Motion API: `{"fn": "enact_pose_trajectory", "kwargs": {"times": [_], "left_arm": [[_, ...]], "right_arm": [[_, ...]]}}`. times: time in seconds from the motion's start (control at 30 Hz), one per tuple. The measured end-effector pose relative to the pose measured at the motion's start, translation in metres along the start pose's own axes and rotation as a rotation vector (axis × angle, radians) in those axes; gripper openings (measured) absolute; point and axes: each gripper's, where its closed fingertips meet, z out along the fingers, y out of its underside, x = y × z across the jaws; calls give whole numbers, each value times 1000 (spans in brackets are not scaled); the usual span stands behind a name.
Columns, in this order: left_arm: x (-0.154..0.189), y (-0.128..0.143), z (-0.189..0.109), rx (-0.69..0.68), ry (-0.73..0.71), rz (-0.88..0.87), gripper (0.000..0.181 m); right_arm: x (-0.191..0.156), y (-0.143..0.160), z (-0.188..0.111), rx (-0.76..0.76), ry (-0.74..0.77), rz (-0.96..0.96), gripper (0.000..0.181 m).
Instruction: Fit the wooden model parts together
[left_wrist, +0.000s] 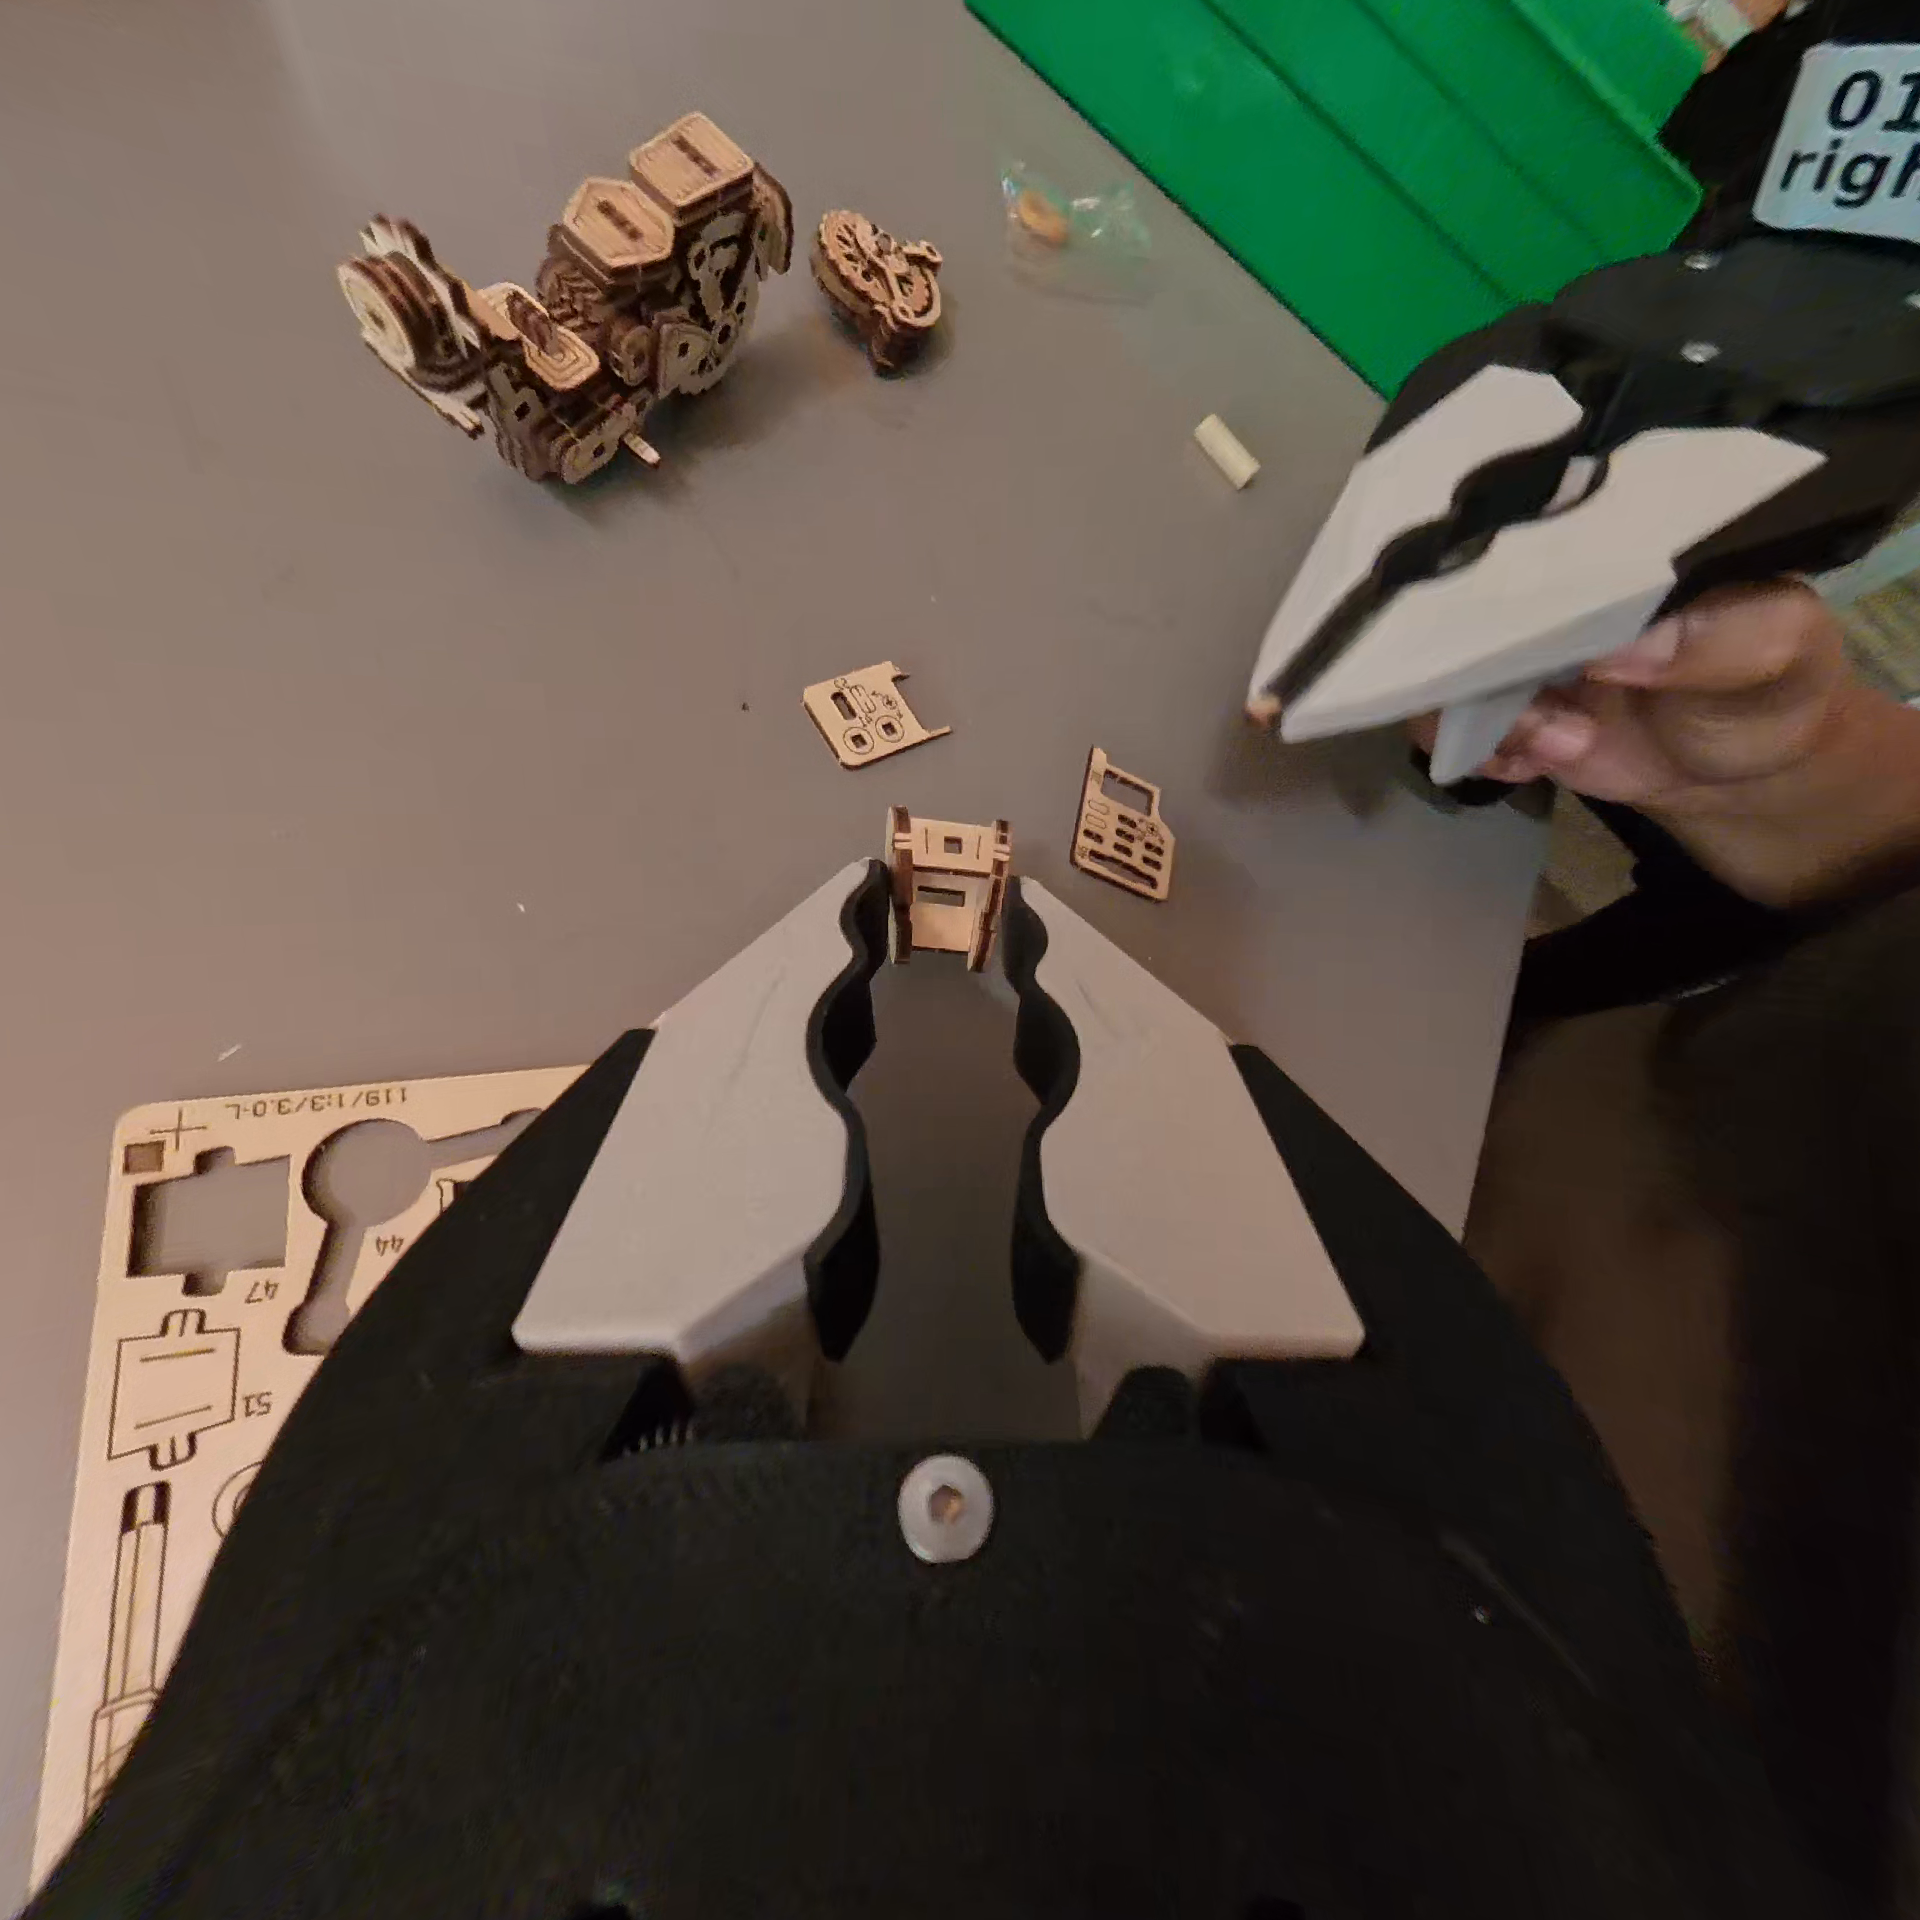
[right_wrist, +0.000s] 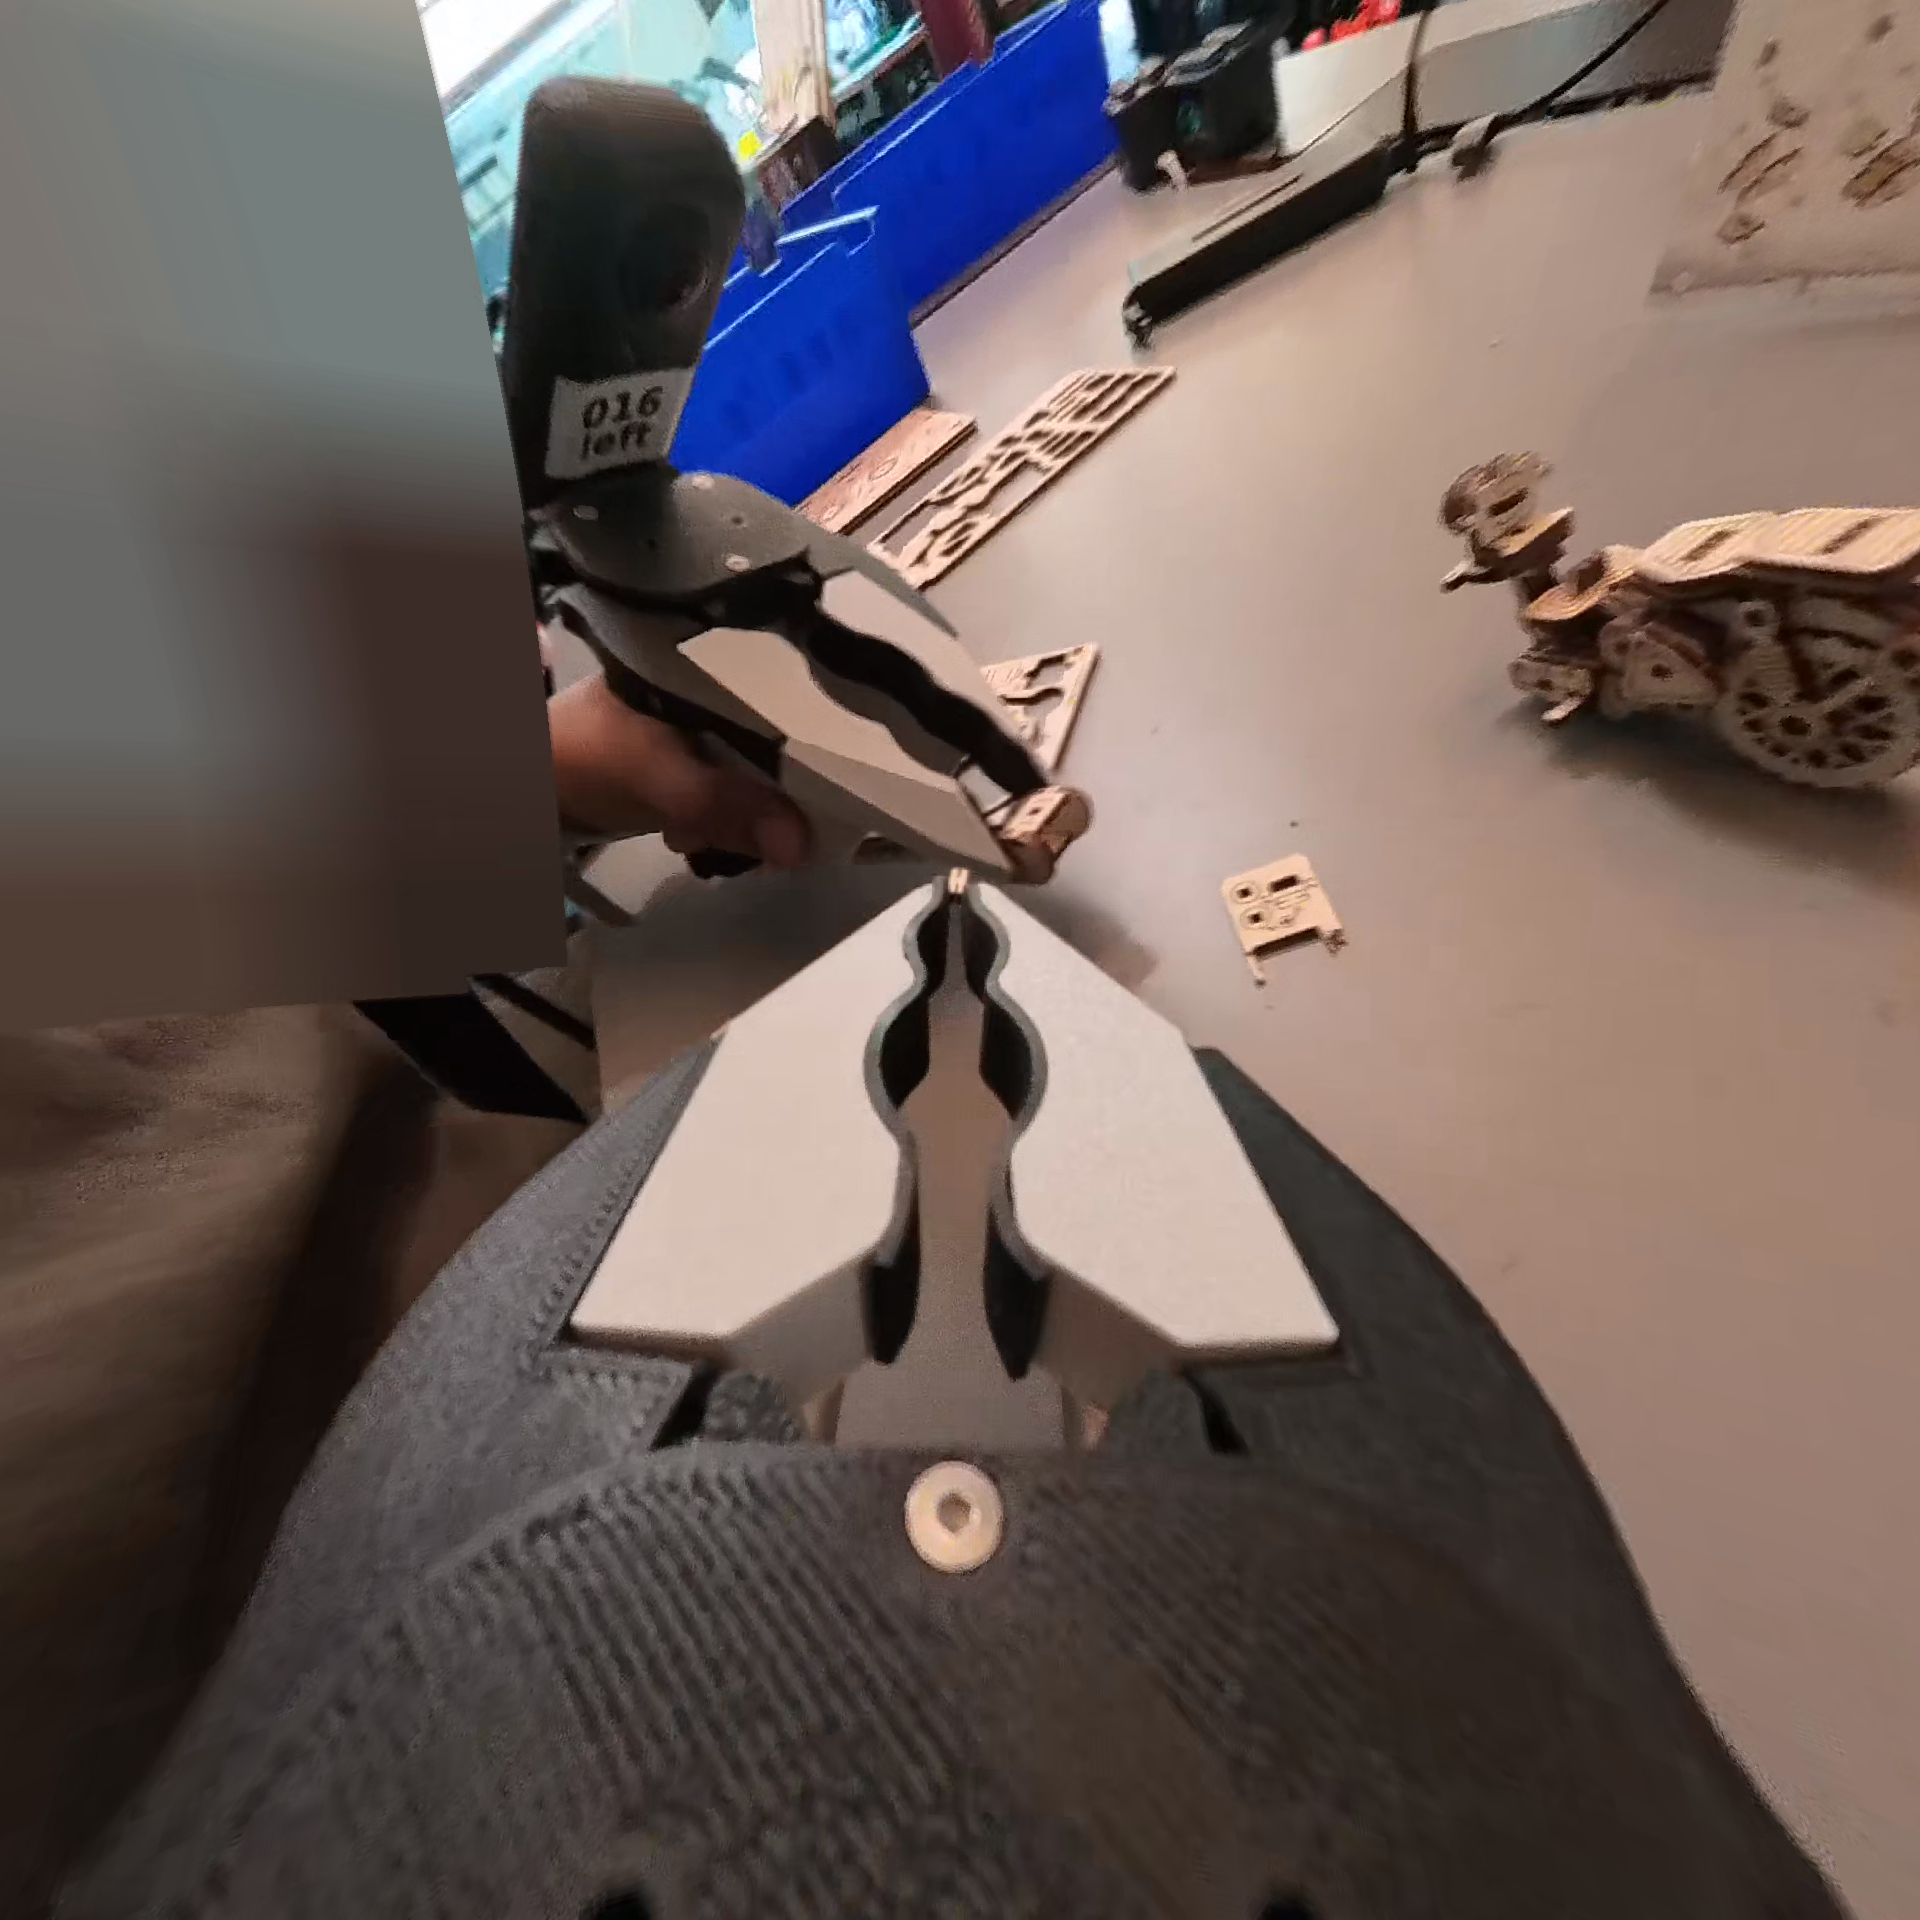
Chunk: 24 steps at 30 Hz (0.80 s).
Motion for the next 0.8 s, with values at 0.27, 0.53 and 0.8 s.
{"fn": "enact_pose_trajectory", "kwargs": {"times": [0.27,0.53,0.8], "left_arm": [[-2,13,-3,-20,95,-92,20],[-1,14,-1,-39,125,-111,21],[12,19,0,-67,188,-62,20]], "right_arm": [[31,-10,-10,47,26,-19,0],[34,-4,1,-12,23,-29,0],[17,3,4,-48,-56,-52,0]]}}
